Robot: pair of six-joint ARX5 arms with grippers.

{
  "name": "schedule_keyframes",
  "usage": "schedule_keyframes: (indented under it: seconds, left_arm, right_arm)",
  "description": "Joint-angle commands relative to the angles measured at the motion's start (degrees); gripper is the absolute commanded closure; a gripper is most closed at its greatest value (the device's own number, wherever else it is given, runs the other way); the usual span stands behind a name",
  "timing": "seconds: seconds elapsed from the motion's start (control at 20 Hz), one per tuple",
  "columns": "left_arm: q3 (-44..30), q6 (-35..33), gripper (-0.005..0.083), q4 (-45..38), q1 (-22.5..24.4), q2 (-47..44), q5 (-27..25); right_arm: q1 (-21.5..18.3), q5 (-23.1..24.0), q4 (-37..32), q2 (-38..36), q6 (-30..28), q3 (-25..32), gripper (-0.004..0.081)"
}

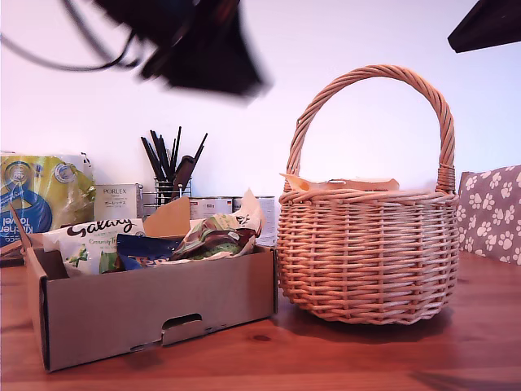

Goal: Move the bags of Easter eggs from the cardboard box on the left into the woven basket on the right side.

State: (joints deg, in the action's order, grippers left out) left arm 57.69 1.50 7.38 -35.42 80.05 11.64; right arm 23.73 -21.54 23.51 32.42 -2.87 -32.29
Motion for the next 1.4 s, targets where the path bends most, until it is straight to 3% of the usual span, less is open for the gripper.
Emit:
schedule_keyframes:
  seconds: [0.0, 0.1, 0.7, 0.9, 1.0, 1.15, 1.2, 1.25, 1.35]
  left_arm:
    - [-0.4, -3.1, 0.0158, 2.4, 1.1, 1.0, -2.1]
    - [-0.4, -3.5, 0.0102, 4.2, 2.6, 1.1, -3.1]
    - [-0.4, -1.9, 0.0102, 2.3, 4.4, 20.3, 5.0]
    - [-0.4, -1.9, 0.0111, 2.2, 4.3, 24.7, 5.5]
    - [-0.4, -1.9, 0.0212, 2.6, 4.3, 25.4, 5.2]
    - [-0.4, -1.9, 0.0586, 2.4, 4.3, 25.3, 5.1]
    - [-0.4, -1.9, 0.0670, 1.9, 4.4, 25.3, 5.1]
    - [-0.4, -2.0, 0.0723, 1.5, 4.4, 25.3, 5.1]
    - [0.2, -1.9, 0.0738, 1.7, 4.4, 25.2, 5.1]
  right_arm:
    - [0.3, 0.0, -0.5, 0.0, 0.0, -0.3, 0.0783]
    - [0.3, 0.0, -0.5, 0.0, 0.0, -0.3, 0.0783]
    - [0.3, 0.0, -0.5, 0.0, 0.0, -0.3, 0.0783]
    - [0.3, 0.0, -0.5, 0.0, 0.0, -0.3, 0.0783]
    - [0.3, 0.0, -0.5, 0.0, 0.0, -0.3, 0.0783]
    - [0.3, 0.0, -0.5, 0.0, 0.0, -0.3, 0.0783]
    - [0.3, 0.0, -0.5, 0.0, 0.0, -0.3, 0.0783]
    - [0.3, 0.0, -0.5, 0.0, 0.0, -0.3, 0.0783]
    - [0.3, 0.0, -0.5, 0.0, 0.0, -0.3, 0.0783]
